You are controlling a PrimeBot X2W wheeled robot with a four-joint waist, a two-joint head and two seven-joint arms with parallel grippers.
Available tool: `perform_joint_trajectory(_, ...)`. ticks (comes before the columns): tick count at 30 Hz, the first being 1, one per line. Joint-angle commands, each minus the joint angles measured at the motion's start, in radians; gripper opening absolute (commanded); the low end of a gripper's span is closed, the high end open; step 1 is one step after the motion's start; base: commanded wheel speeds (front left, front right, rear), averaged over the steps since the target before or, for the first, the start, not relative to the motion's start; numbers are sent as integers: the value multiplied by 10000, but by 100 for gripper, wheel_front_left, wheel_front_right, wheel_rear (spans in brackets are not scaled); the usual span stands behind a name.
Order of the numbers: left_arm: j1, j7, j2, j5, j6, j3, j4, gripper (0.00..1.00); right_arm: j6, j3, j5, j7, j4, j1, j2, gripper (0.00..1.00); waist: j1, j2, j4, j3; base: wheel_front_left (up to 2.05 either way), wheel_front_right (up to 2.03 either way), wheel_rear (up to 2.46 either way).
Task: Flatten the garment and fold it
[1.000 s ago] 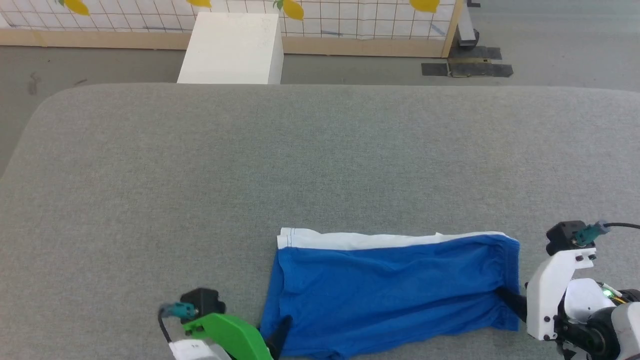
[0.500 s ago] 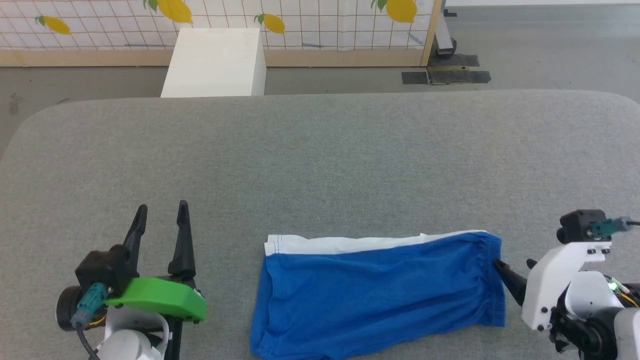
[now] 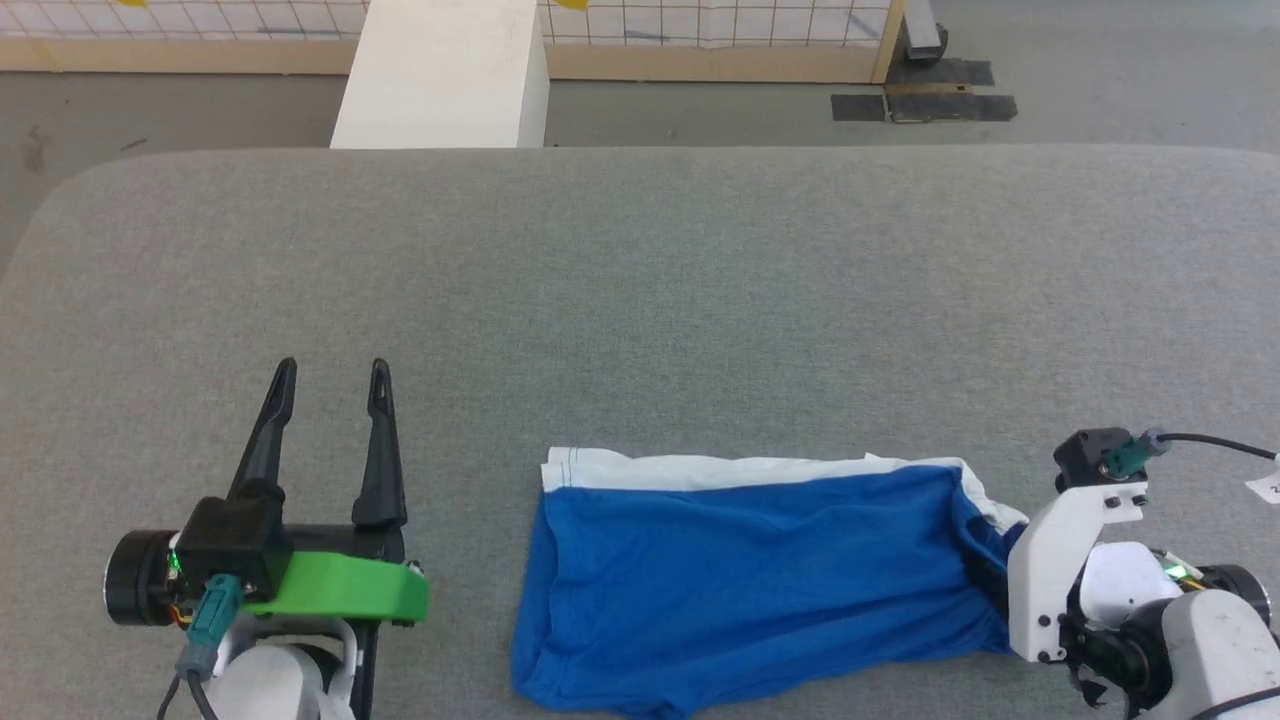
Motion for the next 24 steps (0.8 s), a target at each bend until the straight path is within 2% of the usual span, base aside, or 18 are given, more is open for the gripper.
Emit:
perform_joint_trajectory(1,12,-45,-117,75,-96,93,-19,100,-17,77,24,-50,246,-85,-75,45,0,0,40,48,0,0,0)
perform_joint_trajectory(2,29,-45,-168,140,-158,147,-49,100,-17,95,68,-94,327,-130,-131,10,0,0,39,65,0,0,0)
perform_joint_trajectory(3,50,-45,-220,167,-203,196,-59,100,-17,112,119,-136,376,-176,-178,0,0,0,34,71,0,0,0)
perform_joint_trajectory(9,181,-46,-536,283,-507,564,24,100,-17,-459,396,-209,748,-552,-1017,0,0,0,-33,9,0,0,0)
perform_joint_trajectory(13,164,-46,-696,328,-648,656,78,100,-17,-1258,3,-130,1175,-710,-1760,0,0,0,-17,-21,0,0,0)
perform_joint_trajectory(16,189,-46,-801,338,-724,725,159,100,-17,-1655,-366,-70,1446,-786,-2081,0,0,0,-24,-66,0,0,0)
perform_joint_trajectory(20,312,-47,-904,401,-845,732,362,100,-17,-1647,-495,182,1675,-727,-2246,0,0,0,3,-336,0,0,0)
perform_joint_trajectory(24,522,-47,-959,485,-822,782,498,100,-17,-1170,-155,878,994,-348,-2619,0,0,0,71,-658,0,0,0)
